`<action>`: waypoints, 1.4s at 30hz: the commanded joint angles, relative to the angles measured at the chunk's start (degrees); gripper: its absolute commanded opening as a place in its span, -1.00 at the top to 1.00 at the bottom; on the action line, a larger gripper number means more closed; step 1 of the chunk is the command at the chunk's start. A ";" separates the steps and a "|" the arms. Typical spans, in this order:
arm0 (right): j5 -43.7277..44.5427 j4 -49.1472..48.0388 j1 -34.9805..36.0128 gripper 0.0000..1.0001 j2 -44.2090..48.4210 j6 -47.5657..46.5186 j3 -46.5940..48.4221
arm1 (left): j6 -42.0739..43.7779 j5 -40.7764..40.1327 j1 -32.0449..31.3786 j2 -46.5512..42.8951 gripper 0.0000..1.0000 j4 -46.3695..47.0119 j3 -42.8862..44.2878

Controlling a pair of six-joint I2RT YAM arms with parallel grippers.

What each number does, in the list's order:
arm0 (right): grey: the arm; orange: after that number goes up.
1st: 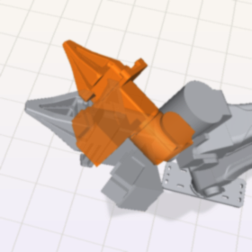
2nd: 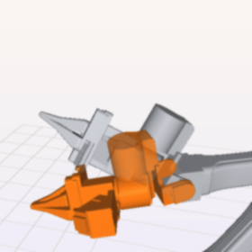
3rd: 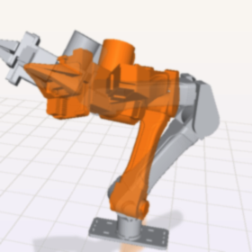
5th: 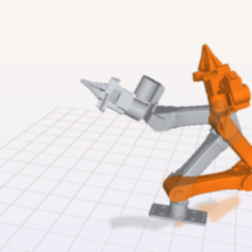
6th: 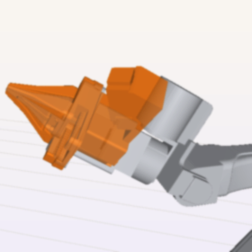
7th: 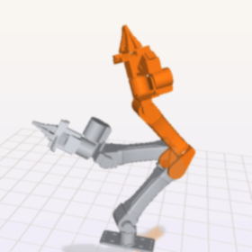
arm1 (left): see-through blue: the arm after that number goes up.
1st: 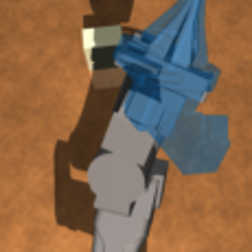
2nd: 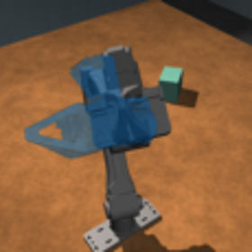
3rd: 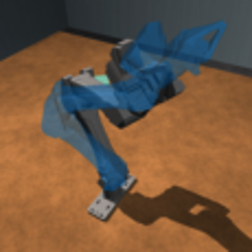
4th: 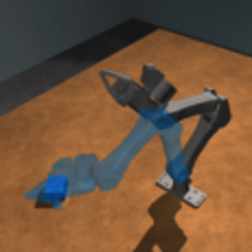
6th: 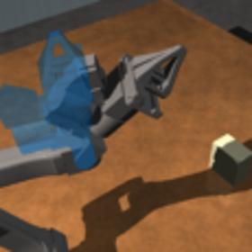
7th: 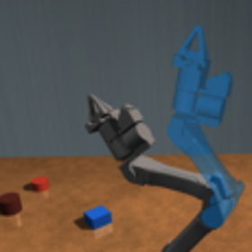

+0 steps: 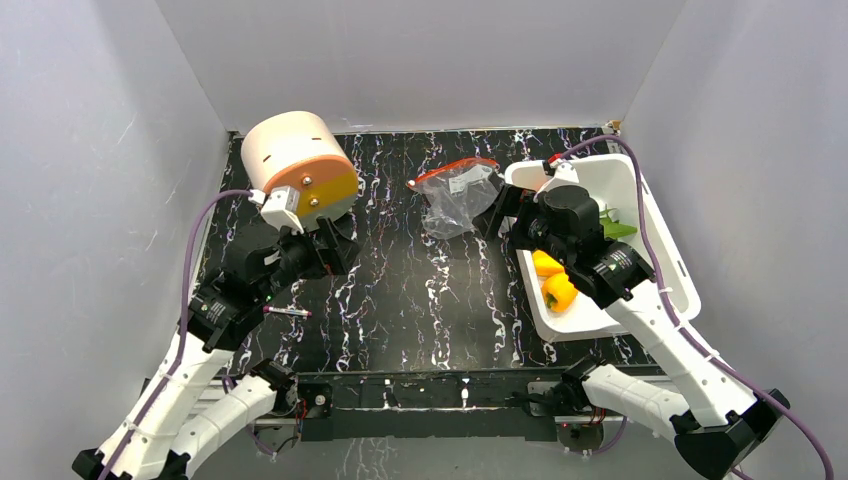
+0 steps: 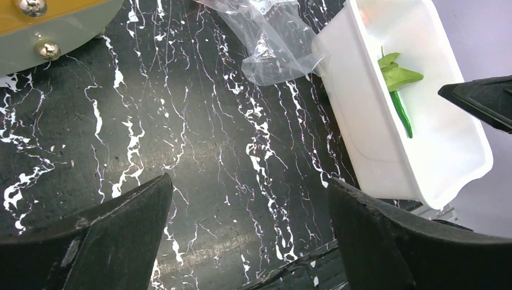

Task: Place the food in the zip-top bag and seal the zipper
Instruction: Pick up the zipper food storage bag at the center of the board.

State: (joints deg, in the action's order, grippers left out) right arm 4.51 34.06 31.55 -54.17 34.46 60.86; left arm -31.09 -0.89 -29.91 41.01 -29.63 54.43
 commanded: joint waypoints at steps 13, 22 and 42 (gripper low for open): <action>6.00 -4.32 0.34 -0.90 -4.05 -9.50 3.95 | 1.17 -1.63 0.38 -2.99 -0.97 -1.07 -2.01; 2.11 -3.11 0.35 -0.30 -18.66 -9.67 10.06 | 3.19 -3.34 0.42 -4.33 -0.97 1.23 -5.69; 10.65 -7.29 3.28 0.05 -47.48 -8.29 25.82 | 7.87 0.90 0.42 -9.49 -0.97 7.88 -13.53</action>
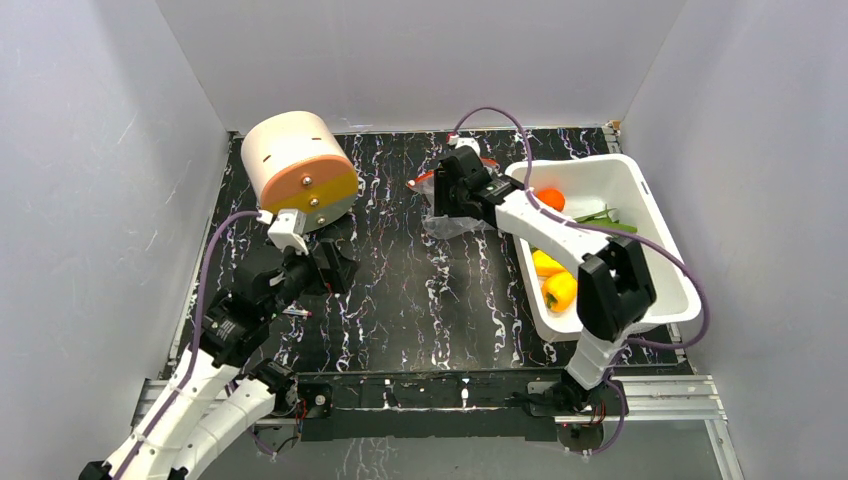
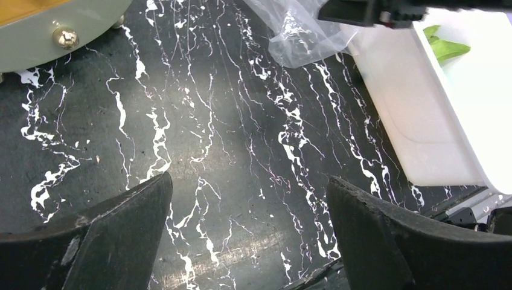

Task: Place the food in the zip-top bag and seal the zipper
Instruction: Pick up the zipper food storage bag at the center of the board.

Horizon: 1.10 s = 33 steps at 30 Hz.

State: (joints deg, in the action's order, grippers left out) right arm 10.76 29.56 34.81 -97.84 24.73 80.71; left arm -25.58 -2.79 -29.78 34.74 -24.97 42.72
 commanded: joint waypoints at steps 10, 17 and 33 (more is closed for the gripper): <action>7.41 2.27 0.13 0.02 -16.13 -0.26 16.31 | 3.39 4.24 0.25 -4.58 -0.97 3.23 -2.07; 10.61 3.57 0.18 0.49 -17.42 -4.71 16.74 | 3.44 4.73 0.25 -3.13 -0.97 2.88 -1.72; -6.52 3.67 0.77 1.00 2.55 -17.75 2.61 | 6.72 10.80 0.29 -7.18 -0.92 10.08 -6.80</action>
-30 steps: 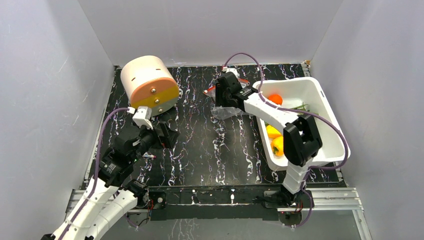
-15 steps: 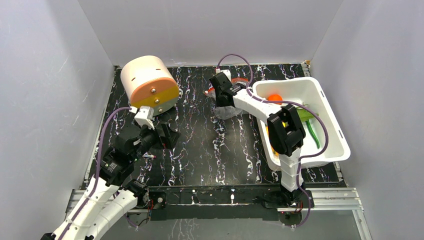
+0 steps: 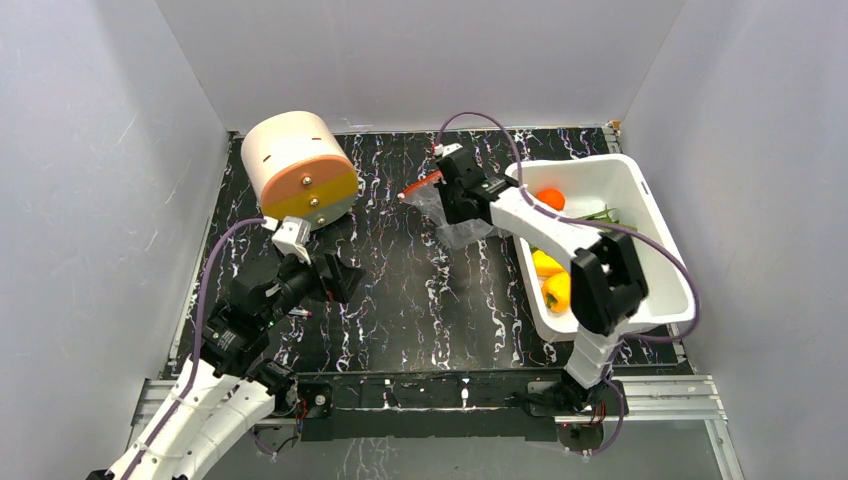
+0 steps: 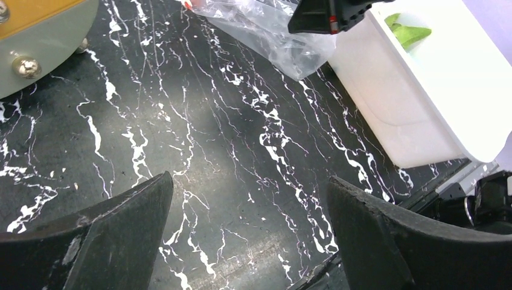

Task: Place the food in the zip-top bag and seal the zipper
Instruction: Pick up the zipper food storage bag at the center of the board, then open the zipper of the food storage bag.

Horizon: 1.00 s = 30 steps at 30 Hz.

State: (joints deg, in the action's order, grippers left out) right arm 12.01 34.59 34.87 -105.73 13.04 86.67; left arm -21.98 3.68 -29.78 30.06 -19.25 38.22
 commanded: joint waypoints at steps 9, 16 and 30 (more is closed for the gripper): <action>-25.91 4.39 1.52 1.00 25.24 -7.31 -9.72 | 18.15 15.43 0.30 -5.33 -0.80 9.10 -0.74; -38.86 7.76 4.64 1.00 32.83 -8.03 -12.72 | 29.78 22.77 0.26 -0.25 -0.81 6.12 2.75; -54.22 5.34 6.94 1.00 46.24 -13.17 -20.20 | 49.05 29.30 0.25 6.20 -0.23 -4.33 6.96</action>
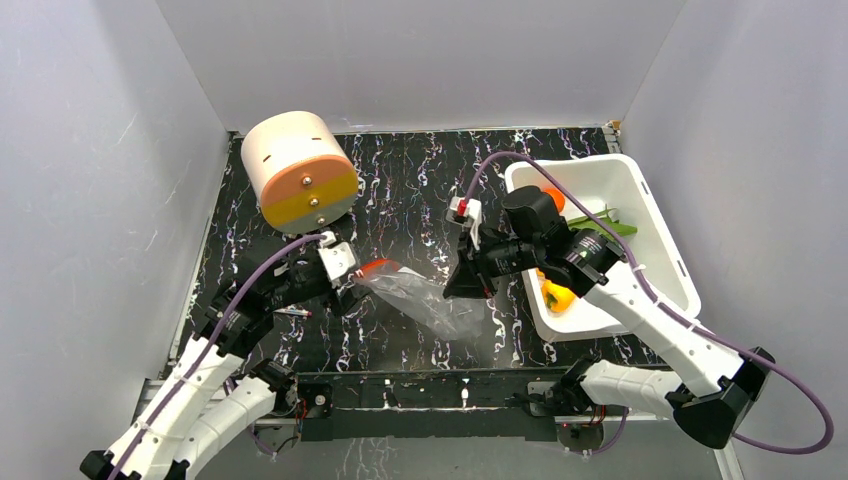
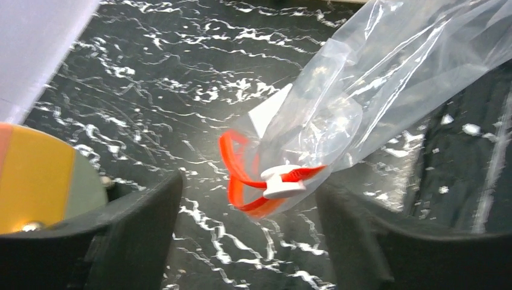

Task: Place the food in the zip-top bag and seal the zipper
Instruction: Open the zipper of the food storage bag.

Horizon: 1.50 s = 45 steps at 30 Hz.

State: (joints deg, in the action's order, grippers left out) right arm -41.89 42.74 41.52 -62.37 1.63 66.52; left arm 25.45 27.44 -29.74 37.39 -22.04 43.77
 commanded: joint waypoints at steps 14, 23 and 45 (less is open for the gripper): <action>9.20 -9.19 0.30 0.97 4.06 1.51 0.63 | -4.35 6.25 0.25 -5.54 1.00 0.52 -1.28; 42.62 -18.78 0.26 -0.10 12.22 13.22 -2.65 | -19.17 1.25 0.25 -4.87 1.00 8.85 -4.01; 49.76 -18.81 0.32 -0.29 13.28 23.23 -1.59 | -50.25 -14.78 0.24 -2.28 1.00 9.26 -1.16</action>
State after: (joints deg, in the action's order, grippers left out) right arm 11.68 27.57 41.63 -48.21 22.50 63.37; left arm -15.40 15.92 -29.71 34.87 -13.69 39.97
